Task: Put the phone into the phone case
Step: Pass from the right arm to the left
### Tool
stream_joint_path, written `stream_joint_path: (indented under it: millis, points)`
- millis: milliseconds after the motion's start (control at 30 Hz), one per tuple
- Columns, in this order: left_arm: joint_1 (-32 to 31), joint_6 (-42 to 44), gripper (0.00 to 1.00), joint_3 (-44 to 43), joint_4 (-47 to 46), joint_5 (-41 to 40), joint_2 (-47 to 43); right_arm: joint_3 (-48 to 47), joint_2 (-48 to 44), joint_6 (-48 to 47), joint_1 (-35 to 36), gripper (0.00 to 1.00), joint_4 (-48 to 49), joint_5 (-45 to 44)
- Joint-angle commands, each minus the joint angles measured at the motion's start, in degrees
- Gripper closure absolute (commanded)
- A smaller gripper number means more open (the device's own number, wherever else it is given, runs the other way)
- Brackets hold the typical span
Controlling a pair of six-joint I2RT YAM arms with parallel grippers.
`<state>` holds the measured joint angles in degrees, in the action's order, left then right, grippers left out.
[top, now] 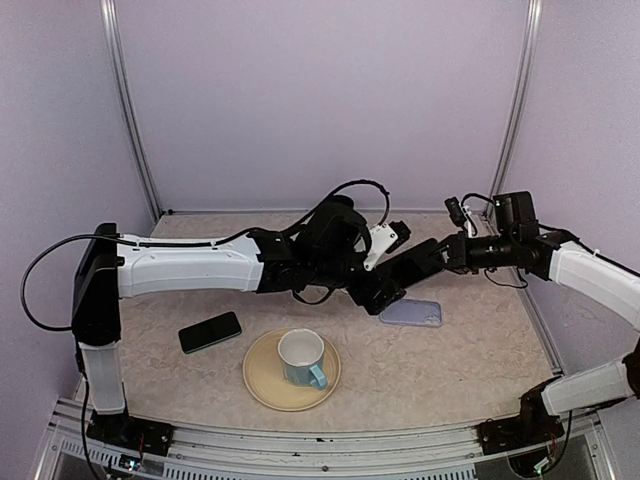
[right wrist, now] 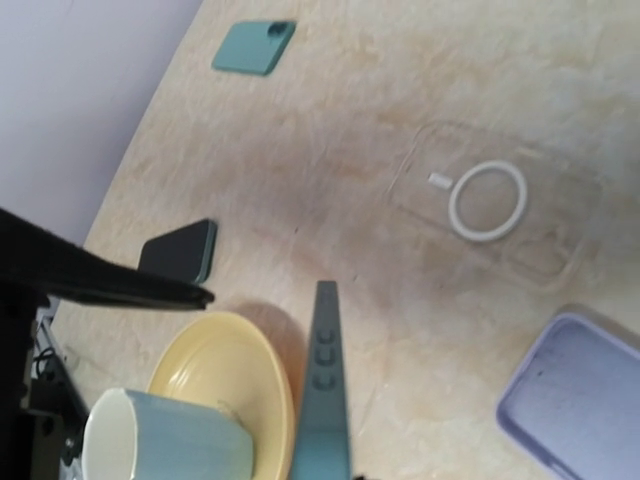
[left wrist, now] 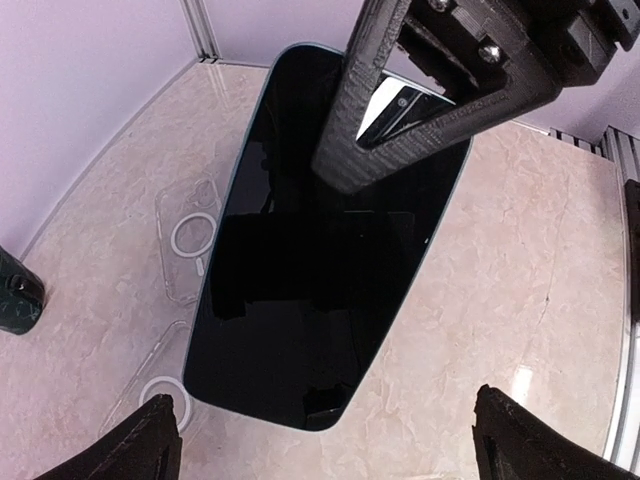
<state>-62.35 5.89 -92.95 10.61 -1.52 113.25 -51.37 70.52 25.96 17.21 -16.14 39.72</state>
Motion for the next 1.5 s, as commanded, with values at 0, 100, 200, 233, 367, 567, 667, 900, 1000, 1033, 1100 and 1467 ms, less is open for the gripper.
stream_joint_path:
  millis: [0,100,200,233,367,567,667,900,1000,1033,1100,1467]
  points:
    - [0.7,-3.2,0.01,1.2,-2.6,0.2,-3.6,0.2,-3.0,-1.2,-1.8,1.00,2.0,0.1]
    - [1.5,-7.5,0.01,3.0,-5.2,-2.5,-4.7,0.4,-4.3,-1.3,-2.2,1.00,2.2,-0.4]
    - [4.0,-14.8,0.01,6.6,-9.9,-1.4,-7.2,1.0,-5.8,-1.4,-2.5,1.00,2.6,-1.1]
    - [5.0,-16.8,0.01,8.0,-12.4,-0.2,-8.5,1.2,-6.3,-1.5,-2.6,1.00,2.8,-1.3]
    - [11.4,-27.9,0.01,12.9,-18.4,11.7,-10.7,3.1,-10.3,-0.6,-2.8,1.00,6.3,-2.2]
    - [15.6,-38.8,0.01,20.2,-31.5,27.8,-10.4,5.7,-14.4,1.3,-3.0,1.00,12.0,-1.5]
    - [14.3,-39.8,0.01,19.7,-32.6,29.3,-9.9,7.5,-15.8,3.4,-3.0,1.00,16.8,0.3]
    - [13.1,-47.2,0.01,21.7,-43.3,33.8,-8.6,11.5,-16.1,8.3,-3.0,1.00,30.3,5.8]
    - [13.0,-48.9,0.01,21.2,-45.1,35.5,-7.5,13.4,-16.2,10.7,-2.9,1.00,36.4,8.2]
    - [12.9,-49.3,0.01,21.0,-45.2,35.9,-7.1,13.9,-16.2,11.6,-2.8,1.00,38.4,8.8]
    - [12.8,-50.1,0.02,20.7,-45.9,36.1,-6.4,14.4,-16.1,12.3,-2.4,1.00,41.4,9.4]
    - [13.3,-54.5,0.15,18.3,-50.4,39.0,-2.6,15.2,-12.5,12.2,1.3,1.00,45.9,10.2]
